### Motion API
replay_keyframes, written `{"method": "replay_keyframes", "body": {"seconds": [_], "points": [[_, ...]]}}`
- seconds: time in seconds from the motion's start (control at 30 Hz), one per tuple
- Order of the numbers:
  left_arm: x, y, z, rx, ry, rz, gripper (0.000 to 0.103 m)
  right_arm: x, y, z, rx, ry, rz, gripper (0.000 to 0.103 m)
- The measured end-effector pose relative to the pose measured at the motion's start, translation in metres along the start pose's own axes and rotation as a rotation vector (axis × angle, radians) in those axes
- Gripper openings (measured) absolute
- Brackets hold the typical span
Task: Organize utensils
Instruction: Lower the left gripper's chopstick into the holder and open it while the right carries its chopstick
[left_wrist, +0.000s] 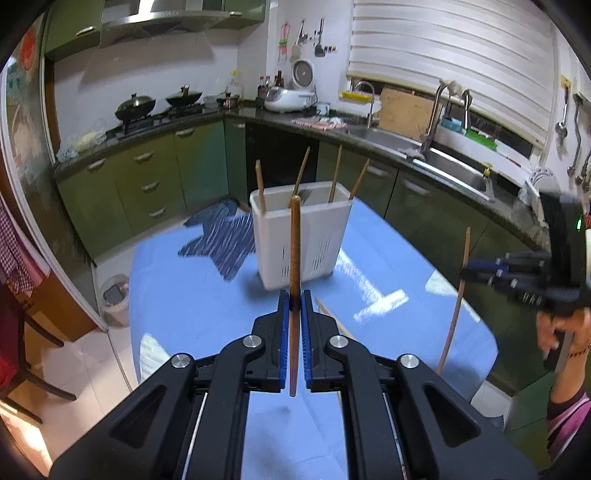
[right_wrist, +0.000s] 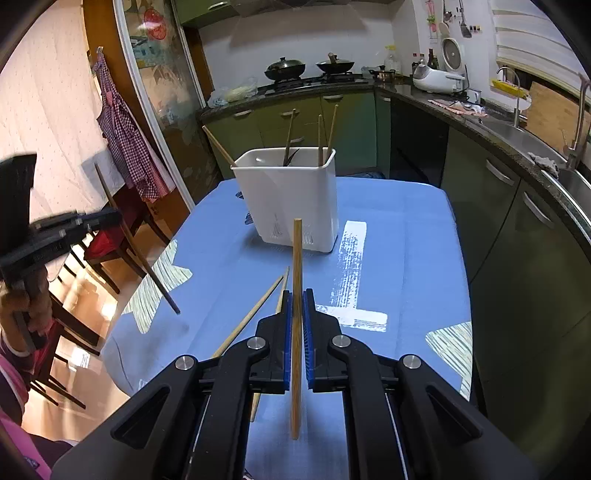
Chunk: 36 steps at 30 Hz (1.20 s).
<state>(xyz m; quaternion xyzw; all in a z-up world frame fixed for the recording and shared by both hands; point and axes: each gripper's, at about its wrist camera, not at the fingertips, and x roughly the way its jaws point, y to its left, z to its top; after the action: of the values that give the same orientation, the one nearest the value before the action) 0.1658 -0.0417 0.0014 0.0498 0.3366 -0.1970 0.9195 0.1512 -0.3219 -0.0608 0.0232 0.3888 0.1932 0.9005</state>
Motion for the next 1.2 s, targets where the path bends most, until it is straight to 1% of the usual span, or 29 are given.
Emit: {"method": "replay_keyframes", "body": {"seconds": [0.13,0.33,0.53,0.67,0.73,0.83,0.9,1.03,1.1,1.2], "points": [[-0.006,-0.006,0.032,0.021,-0.048,-0.004,0.006,-0.001,-0.004,-0.003,0.011,-0.005,-0.008,0.007],[-0.007,-0.018,0.091,0.042,-0.154,0.009,0.006,-0.005,-0.008,-0.005,0.023,-0.01,-0.015,0.007],[0.009,-0.023,0.143,0.024,-0.244,0.039,0.006,-0.01,-0.011,-0.009,0.027,-0.021,-0.02,0.007],[0.026,-0.021,0.161,0.013,-0.27,0.084,0.006,-0.014,-0.009,-0.01,0.023,-0.029,-0.016,0.007],[0.038,-0.019,0.167,0.006,-0.264,0.103,0.006,-0.015,-0.01,-0.012,0.021,-0.029,-0.013,0.007],[0.057,-0.015,0.165,-0.002,-0.235,0.122,0.006,-0.015,-0.011,-0.012,0.019,-0.025,-0.009,0.007],[0.075,-0.011,0.159,-0.01,-0.191,0.132,0.006,-0.014,-0.012,-0.012,0.02,-0.024,-0.01,0.007],[0.099,-0.004,0.146,-0.018,-0.12,0.132,0.006,-0.014,-0.014,-0.011,0.026,-0.022,-0.007,0.007],[0.105,-0.003,0.141,-0.018,-0.097,0.13,0.006,-0.013,-0.013,-0.008,0.028,-0.023,-0.003,0.007],[0.106,0.0,0.135,-0.018,-0.092,0.126,0.009,-0.019,-0.011,-0.003,0.024,-0.041,-0.013,0.007]]}}
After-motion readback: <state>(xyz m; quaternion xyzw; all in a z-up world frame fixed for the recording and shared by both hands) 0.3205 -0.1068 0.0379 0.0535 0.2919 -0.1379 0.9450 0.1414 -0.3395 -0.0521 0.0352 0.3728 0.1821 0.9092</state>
